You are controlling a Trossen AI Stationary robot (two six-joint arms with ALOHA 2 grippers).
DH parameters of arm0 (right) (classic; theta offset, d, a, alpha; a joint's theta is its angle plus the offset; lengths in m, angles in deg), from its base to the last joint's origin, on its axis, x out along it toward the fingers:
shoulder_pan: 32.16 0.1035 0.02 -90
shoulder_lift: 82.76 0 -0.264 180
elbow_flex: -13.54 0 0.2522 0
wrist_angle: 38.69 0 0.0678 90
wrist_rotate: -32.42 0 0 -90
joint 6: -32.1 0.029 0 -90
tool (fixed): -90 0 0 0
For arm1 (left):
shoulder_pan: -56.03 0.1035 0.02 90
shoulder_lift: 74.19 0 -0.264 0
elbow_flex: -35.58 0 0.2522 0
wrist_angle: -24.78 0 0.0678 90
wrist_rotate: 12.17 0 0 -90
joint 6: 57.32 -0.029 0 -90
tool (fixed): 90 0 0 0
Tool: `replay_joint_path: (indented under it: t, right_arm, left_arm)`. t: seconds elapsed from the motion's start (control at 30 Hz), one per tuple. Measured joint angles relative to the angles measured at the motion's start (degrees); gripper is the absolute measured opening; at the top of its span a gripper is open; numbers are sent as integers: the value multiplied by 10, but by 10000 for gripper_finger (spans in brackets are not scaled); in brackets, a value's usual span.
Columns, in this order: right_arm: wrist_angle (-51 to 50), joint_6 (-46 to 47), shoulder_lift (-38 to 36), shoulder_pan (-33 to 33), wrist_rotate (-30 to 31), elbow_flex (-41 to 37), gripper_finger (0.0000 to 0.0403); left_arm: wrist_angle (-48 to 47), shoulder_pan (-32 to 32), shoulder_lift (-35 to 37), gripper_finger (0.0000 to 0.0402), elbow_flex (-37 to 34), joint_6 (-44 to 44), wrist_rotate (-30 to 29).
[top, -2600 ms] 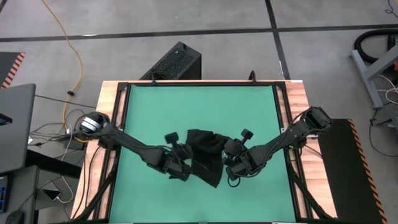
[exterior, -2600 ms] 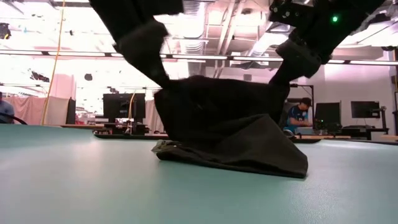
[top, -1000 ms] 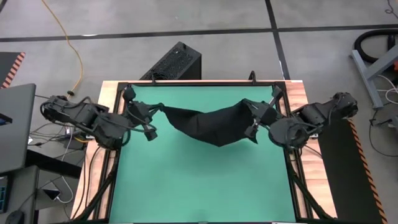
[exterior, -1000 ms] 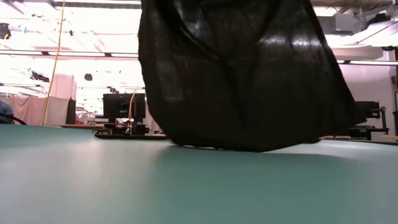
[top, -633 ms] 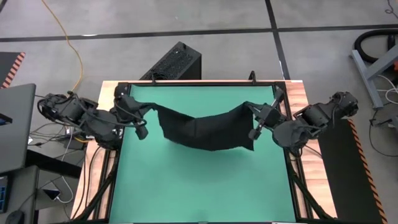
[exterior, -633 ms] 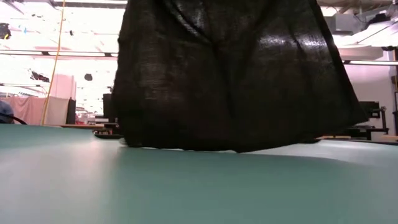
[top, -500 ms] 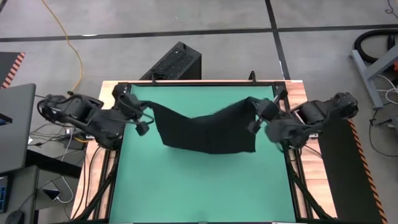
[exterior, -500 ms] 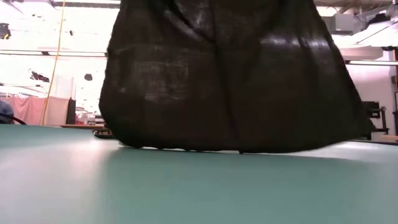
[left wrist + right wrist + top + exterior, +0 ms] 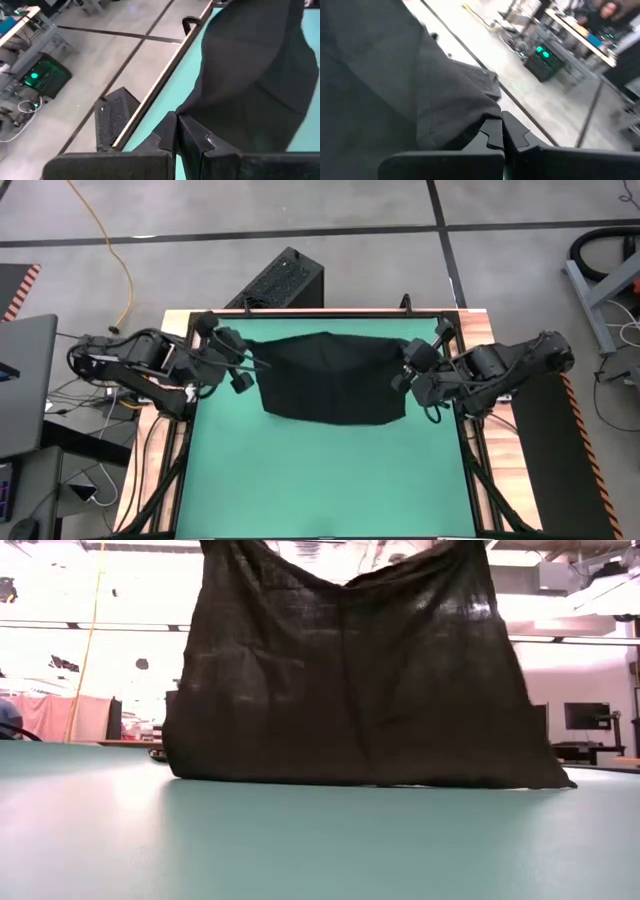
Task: Roll towel into tight, uniform cylinder
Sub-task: Roll the black towel
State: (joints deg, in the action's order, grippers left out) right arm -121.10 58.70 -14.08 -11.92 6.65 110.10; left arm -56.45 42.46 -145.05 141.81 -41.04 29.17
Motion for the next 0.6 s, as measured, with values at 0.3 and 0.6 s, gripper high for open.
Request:
replay_joint_path:
  t: [0.3, 0.6]
  right_arm:
    - [99, -52, 0, 83, 1, 22, 1]
    - [220, -162, 0, 146, 7, 35, 1]
  left_arm:
    - [44, -94, -13, 0, 1, 34, 13]
    - [32, -165, -42, 0, 106, 36, -13]
